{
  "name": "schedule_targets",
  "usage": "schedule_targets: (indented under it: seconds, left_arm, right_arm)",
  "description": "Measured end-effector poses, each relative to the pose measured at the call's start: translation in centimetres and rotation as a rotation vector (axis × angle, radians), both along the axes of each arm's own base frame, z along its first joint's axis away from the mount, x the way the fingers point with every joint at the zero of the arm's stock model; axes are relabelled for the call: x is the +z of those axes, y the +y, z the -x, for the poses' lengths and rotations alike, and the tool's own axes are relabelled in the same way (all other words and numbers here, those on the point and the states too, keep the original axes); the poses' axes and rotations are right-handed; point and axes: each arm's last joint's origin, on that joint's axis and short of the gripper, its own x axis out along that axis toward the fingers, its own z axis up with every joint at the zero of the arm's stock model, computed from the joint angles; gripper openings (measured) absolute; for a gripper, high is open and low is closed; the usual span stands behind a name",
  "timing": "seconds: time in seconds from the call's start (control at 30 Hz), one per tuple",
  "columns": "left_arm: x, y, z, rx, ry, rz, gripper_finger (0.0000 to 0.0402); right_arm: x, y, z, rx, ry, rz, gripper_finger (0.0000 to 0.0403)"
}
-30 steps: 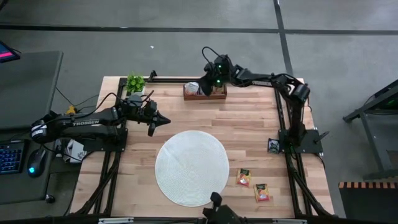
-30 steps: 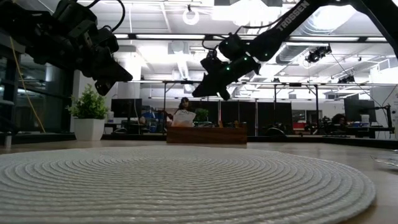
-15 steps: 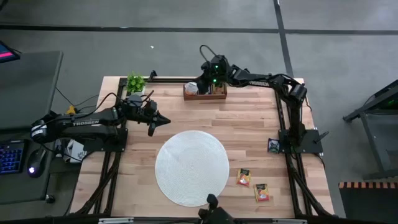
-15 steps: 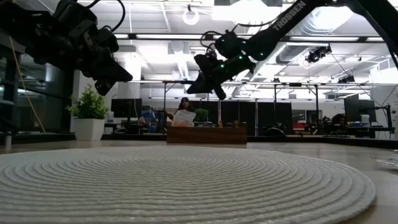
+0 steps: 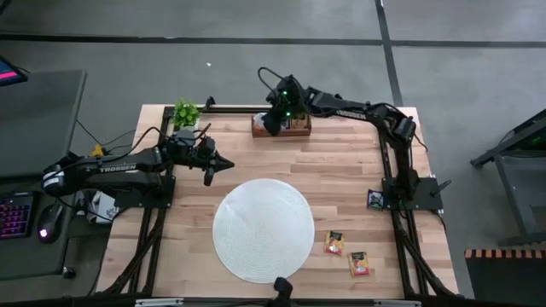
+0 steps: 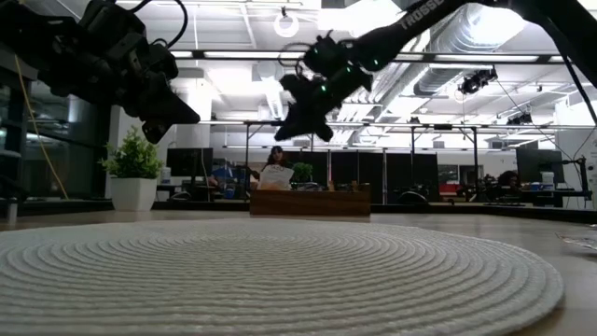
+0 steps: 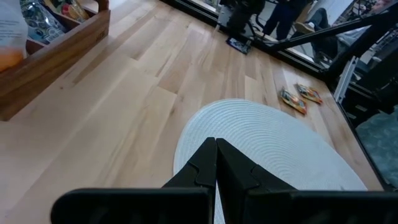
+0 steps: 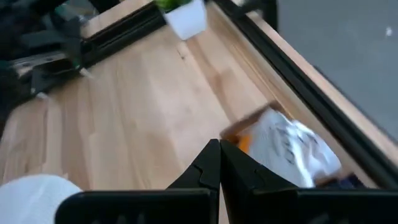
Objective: Pick & Place Tea
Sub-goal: Put the yellow tea bag into the right section of the wooden organizer
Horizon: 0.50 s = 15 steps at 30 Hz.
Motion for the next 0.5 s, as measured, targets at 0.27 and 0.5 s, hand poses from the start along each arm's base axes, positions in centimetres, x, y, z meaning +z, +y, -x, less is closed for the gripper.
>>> schedule_targets:
  seconds: [0.27, 0.5]
  left_arm:
    - [0.0, 0.0, 0.0, 0.002, 0.000, -0.001, 0.0000]
    - [0.0, 0.0, 0.0, 0.002, 0.000, -0.001, 0.0000]
  right_arm:
    - [4.3, 1.6, -1.6, 0.037, -0.021, 0.127, 0.0000]
    - [2.4, 1.7, 0.3, 0.049, 0.234, 0.053, 0.0000]
